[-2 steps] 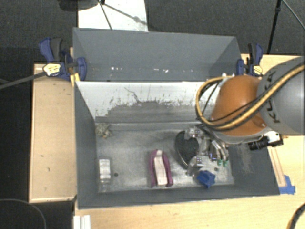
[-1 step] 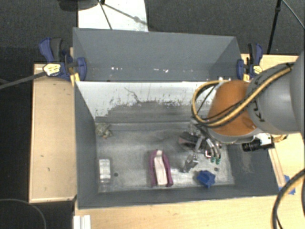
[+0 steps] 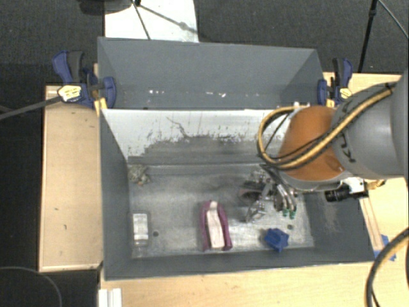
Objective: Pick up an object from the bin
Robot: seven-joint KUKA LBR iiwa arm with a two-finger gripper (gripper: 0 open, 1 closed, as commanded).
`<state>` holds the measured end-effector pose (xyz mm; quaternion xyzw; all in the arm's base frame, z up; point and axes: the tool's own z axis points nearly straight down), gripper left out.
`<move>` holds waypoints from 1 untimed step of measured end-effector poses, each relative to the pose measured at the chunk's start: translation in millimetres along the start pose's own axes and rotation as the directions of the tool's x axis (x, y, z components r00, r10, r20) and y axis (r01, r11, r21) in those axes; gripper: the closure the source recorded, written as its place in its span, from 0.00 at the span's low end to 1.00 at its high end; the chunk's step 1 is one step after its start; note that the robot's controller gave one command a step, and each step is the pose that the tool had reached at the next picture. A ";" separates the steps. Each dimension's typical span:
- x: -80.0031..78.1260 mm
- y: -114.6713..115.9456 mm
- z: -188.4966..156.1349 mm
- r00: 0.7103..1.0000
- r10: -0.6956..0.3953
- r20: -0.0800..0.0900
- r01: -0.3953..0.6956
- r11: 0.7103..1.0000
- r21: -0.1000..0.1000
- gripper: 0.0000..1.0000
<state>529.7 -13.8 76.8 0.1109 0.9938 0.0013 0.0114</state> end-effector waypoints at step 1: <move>-13.9 5.4 -154.0 1.000 -0.019 -0.015 0.019 1.000 0.003 1.00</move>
Offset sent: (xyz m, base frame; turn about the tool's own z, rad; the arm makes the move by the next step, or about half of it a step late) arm 0.0099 0.0022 0.1503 -0.0227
